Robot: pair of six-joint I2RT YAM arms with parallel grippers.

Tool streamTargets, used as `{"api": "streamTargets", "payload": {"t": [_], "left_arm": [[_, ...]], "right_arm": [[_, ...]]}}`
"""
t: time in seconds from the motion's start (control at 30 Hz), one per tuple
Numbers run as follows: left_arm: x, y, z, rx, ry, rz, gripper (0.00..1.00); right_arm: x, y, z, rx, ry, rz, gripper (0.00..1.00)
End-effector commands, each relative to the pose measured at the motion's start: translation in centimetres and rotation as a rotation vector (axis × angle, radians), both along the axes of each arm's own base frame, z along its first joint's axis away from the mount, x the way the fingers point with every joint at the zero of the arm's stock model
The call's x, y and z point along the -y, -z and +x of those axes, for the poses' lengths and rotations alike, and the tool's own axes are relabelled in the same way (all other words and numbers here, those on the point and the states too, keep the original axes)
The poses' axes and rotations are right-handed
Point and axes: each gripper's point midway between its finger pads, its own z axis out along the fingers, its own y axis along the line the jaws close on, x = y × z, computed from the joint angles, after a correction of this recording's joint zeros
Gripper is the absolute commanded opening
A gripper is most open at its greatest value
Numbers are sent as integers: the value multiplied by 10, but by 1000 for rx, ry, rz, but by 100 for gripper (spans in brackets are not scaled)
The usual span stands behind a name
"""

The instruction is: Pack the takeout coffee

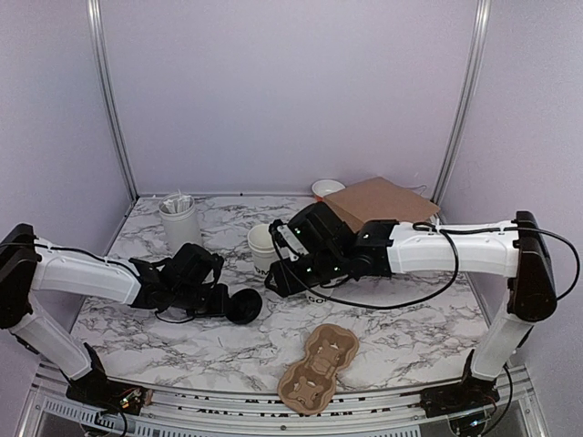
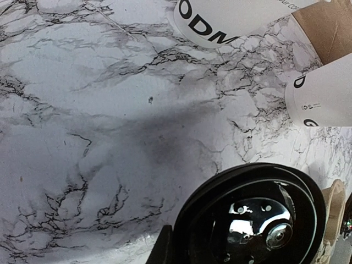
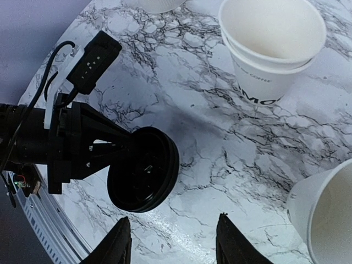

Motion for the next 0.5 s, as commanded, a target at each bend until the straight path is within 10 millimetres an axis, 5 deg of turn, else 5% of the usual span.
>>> {"api": "streamTargets", "payload": {"t": [0.0, 0.47], "left_arm": [[5, -12, 0, 24, 10, -74, 9], [5, -25, 2, 42, 6, -135, 8]], "right_arm": [[-35, -25, -9, -55, -55, 183, 51], [-53, -13, -21, -169, -73, 307, 66]]}}
